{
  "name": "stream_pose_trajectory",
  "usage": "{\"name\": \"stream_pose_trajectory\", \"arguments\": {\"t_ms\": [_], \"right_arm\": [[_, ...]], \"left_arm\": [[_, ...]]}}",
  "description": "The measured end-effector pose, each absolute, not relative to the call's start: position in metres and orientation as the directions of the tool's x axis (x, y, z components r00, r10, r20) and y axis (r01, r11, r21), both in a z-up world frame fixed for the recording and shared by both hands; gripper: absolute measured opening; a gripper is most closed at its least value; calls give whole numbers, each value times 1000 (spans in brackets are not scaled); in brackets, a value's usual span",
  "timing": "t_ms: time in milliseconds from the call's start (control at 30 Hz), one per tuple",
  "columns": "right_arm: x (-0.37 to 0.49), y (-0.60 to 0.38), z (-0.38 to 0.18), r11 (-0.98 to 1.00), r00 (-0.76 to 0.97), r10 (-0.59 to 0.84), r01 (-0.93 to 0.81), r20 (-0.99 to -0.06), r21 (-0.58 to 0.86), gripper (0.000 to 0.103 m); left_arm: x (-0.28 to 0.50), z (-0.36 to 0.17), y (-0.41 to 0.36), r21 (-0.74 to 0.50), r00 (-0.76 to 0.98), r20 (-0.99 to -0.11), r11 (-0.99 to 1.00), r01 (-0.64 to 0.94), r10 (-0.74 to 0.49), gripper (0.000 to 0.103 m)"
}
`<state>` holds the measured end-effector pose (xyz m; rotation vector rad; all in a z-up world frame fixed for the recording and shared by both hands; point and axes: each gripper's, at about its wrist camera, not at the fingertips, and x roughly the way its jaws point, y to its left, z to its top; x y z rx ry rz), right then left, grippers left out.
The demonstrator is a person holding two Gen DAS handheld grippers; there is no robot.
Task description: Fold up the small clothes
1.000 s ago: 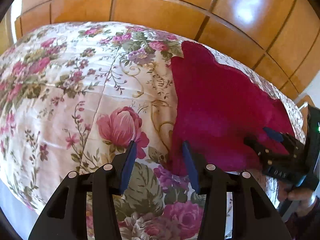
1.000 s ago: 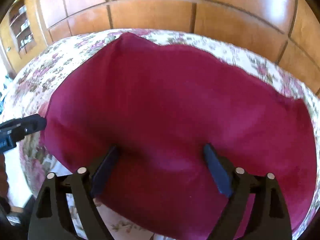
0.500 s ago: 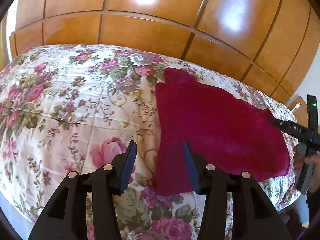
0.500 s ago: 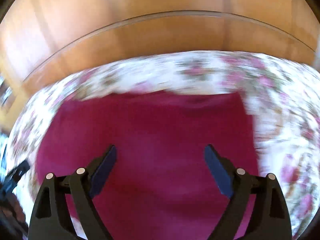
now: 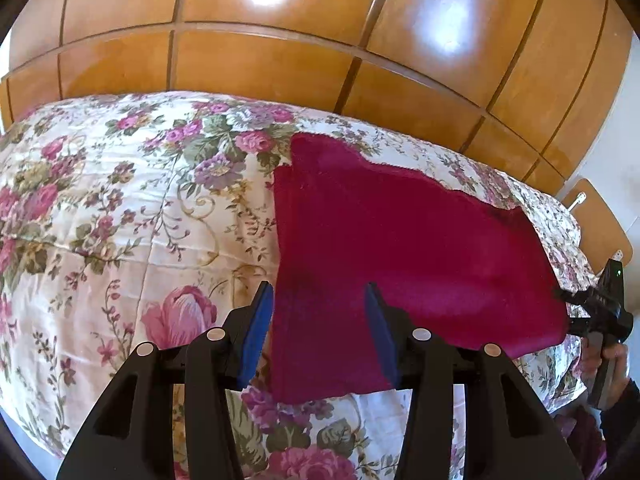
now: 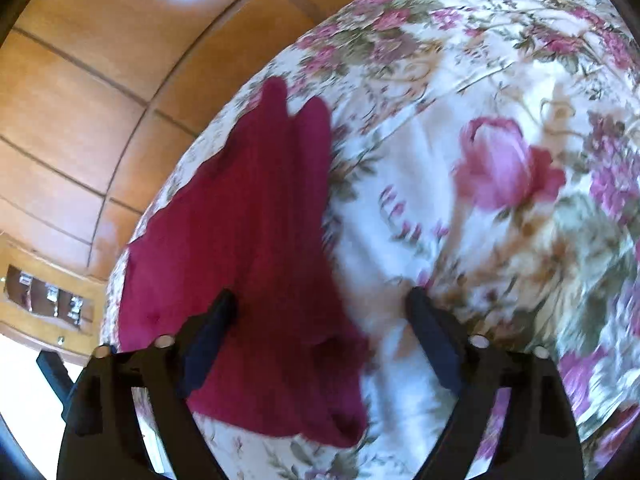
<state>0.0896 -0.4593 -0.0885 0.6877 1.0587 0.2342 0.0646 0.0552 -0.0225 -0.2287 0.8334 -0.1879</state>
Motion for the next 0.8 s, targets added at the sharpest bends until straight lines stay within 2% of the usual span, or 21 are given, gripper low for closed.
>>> {"name": "stream_pose_trajectory", "arguments": {"t_ms": [33, 100, 133, 233, 467, 633, 800], "right_arm": [[88, -456, -88, 766, 483, 502, 137, -718, 628, 48], [86, -446, -83, 766, 476, 515, 118, -713, 632, 34], [85, -441, -78, 772, 474, 517, 101, -713, 627, 30], [85, -429, -58, 799, 487, 501, 58, -715, 599, 28], [95, -386, 11, 806, 552, 525, -78, -648, 586, 25], [120, -317, 54, 807, 558, 563, -210, -610, 552, 25], [141, -231, 59, 799, 496, 599, -315, -628, 513, 24]], "left_arm": [[65, -21, 54, -277, 658, -706, 957, 83, -261, 46], [66, -18, 52, -285, 660, -698, 953, 100, -278, 46], [67, -16, 50, -284, 661, -695, 952, 110, -284, 46], [70, -20, 43, -279, 643, -706, 951, 132, -297, 46], [72, -29, 43, -298, 612, -728, 947, 121, -307, 46], [69, -25, 59, -368, 616, -709, 925, 91, -342, 46], [68, -24, 76, -456, 618, -677, 887, 75, -400, 46]]}}
